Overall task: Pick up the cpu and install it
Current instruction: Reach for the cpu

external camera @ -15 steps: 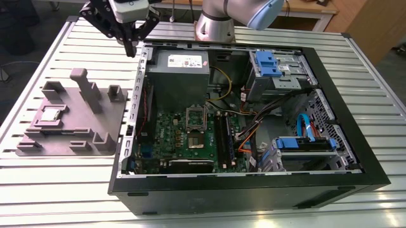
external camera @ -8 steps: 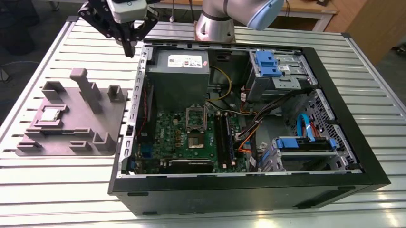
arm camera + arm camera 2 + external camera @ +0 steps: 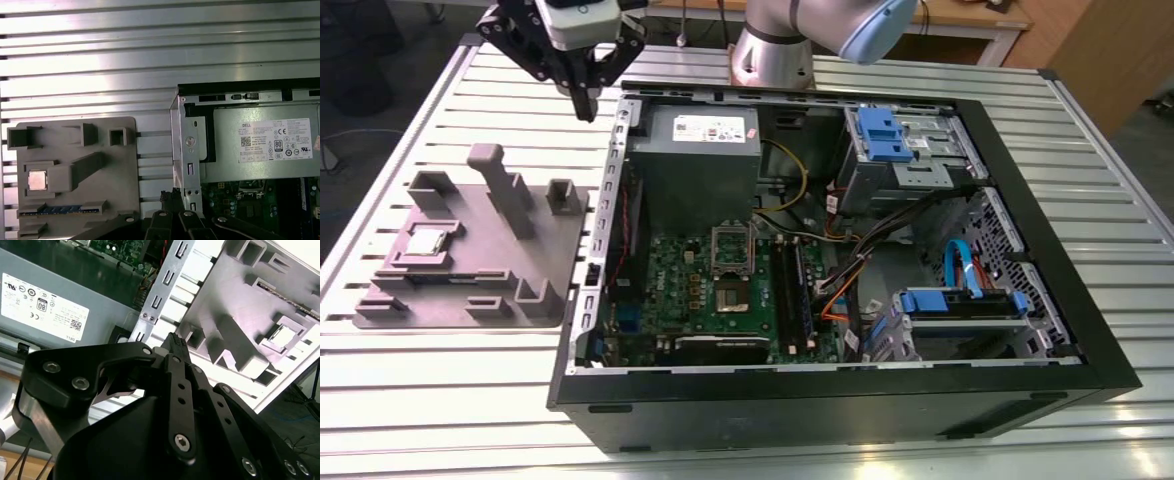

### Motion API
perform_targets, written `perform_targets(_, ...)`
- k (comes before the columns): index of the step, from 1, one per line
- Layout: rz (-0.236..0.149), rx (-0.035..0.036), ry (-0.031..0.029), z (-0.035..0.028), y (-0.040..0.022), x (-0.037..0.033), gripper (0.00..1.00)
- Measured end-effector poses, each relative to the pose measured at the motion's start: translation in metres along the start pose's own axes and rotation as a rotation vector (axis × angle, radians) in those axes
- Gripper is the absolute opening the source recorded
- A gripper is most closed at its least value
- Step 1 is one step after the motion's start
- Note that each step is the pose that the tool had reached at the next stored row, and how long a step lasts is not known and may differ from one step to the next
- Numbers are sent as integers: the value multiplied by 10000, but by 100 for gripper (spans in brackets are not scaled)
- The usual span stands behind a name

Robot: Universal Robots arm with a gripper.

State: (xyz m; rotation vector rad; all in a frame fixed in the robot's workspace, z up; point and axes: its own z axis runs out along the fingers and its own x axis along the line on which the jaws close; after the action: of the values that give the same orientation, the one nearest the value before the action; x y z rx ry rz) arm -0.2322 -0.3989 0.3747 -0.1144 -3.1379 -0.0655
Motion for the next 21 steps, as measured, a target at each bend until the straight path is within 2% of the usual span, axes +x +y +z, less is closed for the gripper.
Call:
perform_targets(4, -131, 5, 42, 8, -3, 38, 10)
perform_targets(6, -156, 4, 44, 8, -4, 63, 10)
perform_targets(21, -158, 4, 43, 9, -6, 97, 10)
